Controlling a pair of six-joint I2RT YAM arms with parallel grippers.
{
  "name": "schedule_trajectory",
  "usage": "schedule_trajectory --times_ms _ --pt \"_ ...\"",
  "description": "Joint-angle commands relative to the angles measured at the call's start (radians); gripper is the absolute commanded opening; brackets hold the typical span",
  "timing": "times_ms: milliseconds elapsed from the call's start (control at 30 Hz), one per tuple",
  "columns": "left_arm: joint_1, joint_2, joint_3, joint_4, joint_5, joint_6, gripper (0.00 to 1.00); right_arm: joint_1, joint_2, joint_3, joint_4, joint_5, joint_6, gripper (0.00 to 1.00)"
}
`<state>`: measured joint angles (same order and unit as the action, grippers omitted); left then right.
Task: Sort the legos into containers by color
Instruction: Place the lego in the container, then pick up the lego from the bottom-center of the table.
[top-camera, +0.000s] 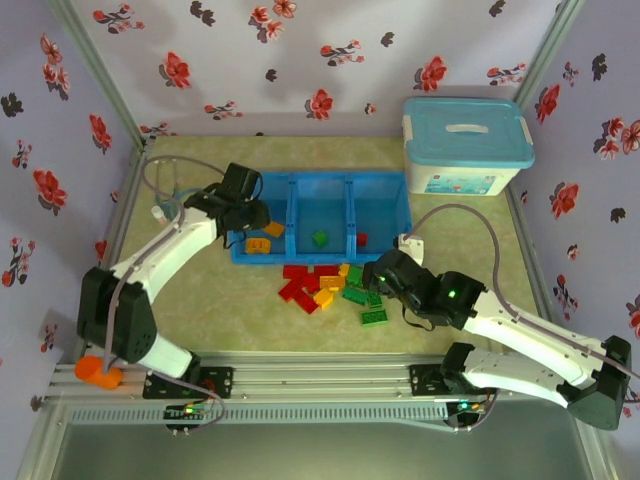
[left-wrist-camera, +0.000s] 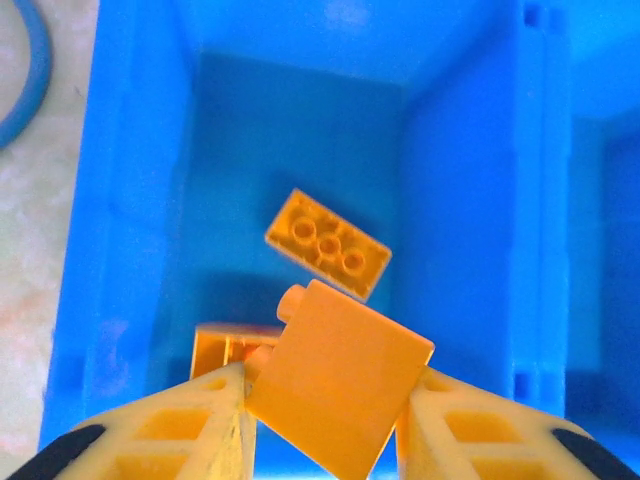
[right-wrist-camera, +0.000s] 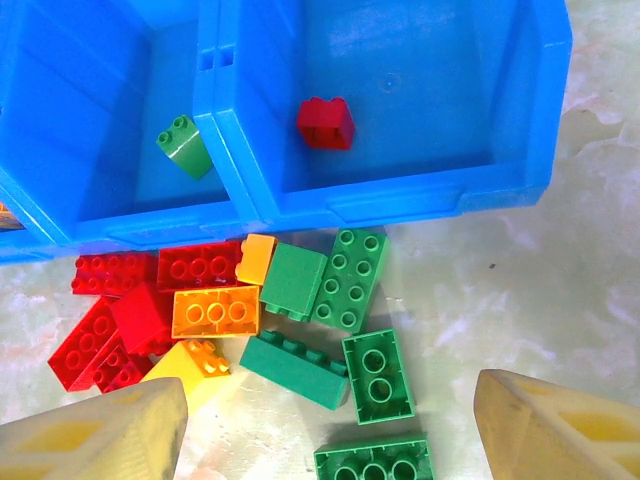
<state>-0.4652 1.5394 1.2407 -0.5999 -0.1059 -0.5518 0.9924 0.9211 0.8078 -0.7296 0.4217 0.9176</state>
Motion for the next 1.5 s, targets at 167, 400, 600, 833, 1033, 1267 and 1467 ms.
schedule_trajectory --times_ms 167,400,600,833,1033,1267,1467 --pt "0.069 0.115 0.202 -0.055 0.034 0.079 0.74 -0.003 -0.021 -0.015 -0.013 -0.014 0.026 0.76" --pt "0.060 -0.022 0.165 -0.041 0.039 0.060 0.74 0.008 -0.013 -0.016 -0.020 -0.023 0.010 0.76" --pt "0.021 -0.223 0.002 -0.006 0.041 0.030 0.74 0.041 0.086 0.017 -0.001 -0.067 -0.025 0.75" --pt "-0.040 -0.429 -0.216 -0.007 0.039 -0.030 0.74 0.081 0.288 0.086 0.063 -0.152 -0.068 0.78" --pt "-0.071 -0.588 -0.393 -0.029 0.039 -0.094 0.73 0.091 0.472 0.166 0.110 -0.244 -0.109 0.79" --pt "-0.117 -0.715 -0.542 -0.058 0.035 -0.159 0.73 0.095 0.671 0.280 0.095 -0.271 -0.081 0.79" --pt "-0.135 -0.791 -0.610 -0.082 0.021 -0.193 0.72 0.107 0.756 0.323 0.104 -0.293 -0.046 0.79"
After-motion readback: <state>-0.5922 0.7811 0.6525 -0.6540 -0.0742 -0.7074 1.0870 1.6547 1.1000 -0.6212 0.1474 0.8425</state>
